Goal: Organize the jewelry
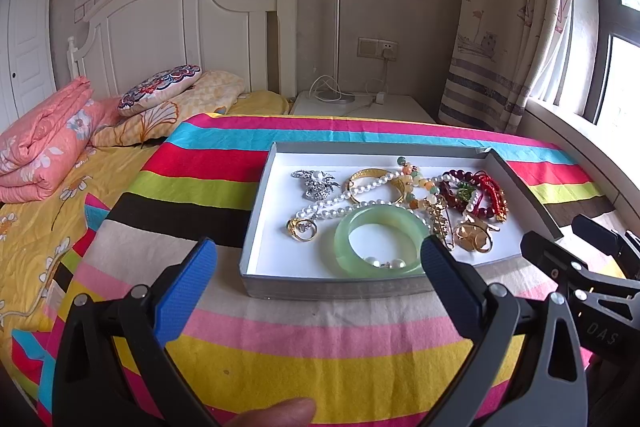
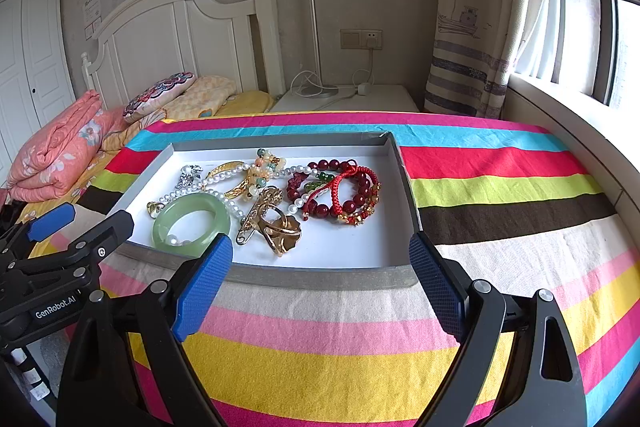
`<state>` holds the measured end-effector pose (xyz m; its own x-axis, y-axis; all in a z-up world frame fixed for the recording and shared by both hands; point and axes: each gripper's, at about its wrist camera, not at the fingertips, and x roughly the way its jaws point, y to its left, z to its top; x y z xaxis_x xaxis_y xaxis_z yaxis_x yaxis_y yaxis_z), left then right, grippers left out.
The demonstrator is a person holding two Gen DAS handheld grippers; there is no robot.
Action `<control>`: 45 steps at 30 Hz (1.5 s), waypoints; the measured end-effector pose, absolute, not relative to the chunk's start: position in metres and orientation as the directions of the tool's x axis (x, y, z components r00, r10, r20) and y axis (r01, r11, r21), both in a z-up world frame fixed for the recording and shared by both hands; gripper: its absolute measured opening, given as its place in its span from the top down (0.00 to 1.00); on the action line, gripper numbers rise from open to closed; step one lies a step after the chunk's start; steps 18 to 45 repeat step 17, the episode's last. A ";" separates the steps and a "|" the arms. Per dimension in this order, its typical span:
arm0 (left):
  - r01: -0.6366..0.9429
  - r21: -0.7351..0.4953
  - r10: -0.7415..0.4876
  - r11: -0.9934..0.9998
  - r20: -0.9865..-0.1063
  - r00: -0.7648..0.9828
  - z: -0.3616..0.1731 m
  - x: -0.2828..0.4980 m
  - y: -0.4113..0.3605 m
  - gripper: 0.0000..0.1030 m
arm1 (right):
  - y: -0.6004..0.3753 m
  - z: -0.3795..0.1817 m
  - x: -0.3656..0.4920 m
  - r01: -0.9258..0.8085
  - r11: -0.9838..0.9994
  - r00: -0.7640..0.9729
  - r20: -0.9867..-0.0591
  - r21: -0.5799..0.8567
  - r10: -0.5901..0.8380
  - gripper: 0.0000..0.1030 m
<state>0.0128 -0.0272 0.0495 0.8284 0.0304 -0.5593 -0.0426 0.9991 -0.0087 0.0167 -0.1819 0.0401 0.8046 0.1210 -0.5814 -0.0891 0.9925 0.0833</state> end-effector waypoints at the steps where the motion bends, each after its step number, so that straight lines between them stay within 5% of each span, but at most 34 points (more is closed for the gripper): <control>1: -0.045 -0.006 0.034 0.999 -0.557 0.830 0.050 0.013 -0.028 0.02 | -0.182 0.040 0.017 -0.089 0.993 0.804 -0.582 0.083 0.121 0.16; 9: -0.071 0.011 0.067 0.997 -0.509 0.858 0.054 0.004 -0.029 0.02 | -0.180 0.040 0.017 -0.097 0.992 0.805 -0.580 0.078 0.124 0.16; 17: -0.057 -0.077 -0.005 0.995 -0.637 0.771 0.057 -0.003 -0.006 0.02 | -0.177 0.044 0.012 -0.175 0.982 0.753 -0.632 0.077 0.184 0.16; 45: -0.057 -0.077 -0.005 0.995 -0.637 0.771 0.057 -0.003 -0.006 0.02 | -0.177 0.044 0.012 -0.175 0.982 0.753 -0.632 0.077 0.184 0.16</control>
